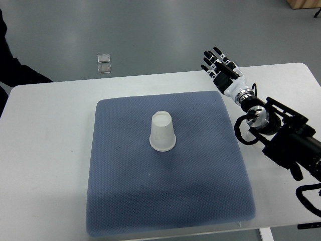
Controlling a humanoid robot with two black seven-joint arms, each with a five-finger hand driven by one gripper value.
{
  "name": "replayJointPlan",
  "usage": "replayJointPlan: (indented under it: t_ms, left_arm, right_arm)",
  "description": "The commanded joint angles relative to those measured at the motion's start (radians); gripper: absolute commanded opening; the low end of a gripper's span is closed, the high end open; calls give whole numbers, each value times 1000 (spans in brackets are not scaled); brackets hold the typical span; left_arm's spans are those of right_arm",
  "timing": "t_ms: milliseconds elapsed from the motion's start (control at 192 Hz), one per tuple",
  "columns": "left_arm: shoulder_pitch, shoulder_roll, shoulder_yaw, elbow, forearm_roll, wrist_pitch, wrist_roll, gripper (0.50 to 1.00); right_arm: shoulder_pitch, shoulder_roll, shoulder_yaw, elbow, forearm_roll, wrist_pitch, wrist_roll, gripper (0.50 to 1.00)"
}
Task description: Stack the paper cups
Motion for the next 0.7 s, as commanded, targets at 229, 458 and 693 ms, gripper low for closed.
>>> replayJointPlan:
  t_ms: [229, 458, 693]
  left_arm:
    - [0, 0, -3, 0, 1, 0, 0, 1000]
    - [0, 0, -3, -6, 1, 0, 0, 1000]
    - [0, 0, -3, -8, 1, 0, 0, 1000]
  right_arm:
    - [0, -2, -4, 0, -2, 2, 0, 926]
    - [6, -14, -18, 8, -6, 6, -6, 928]
    - [51, -98, -34, 35, -235, 170, -41, 926]
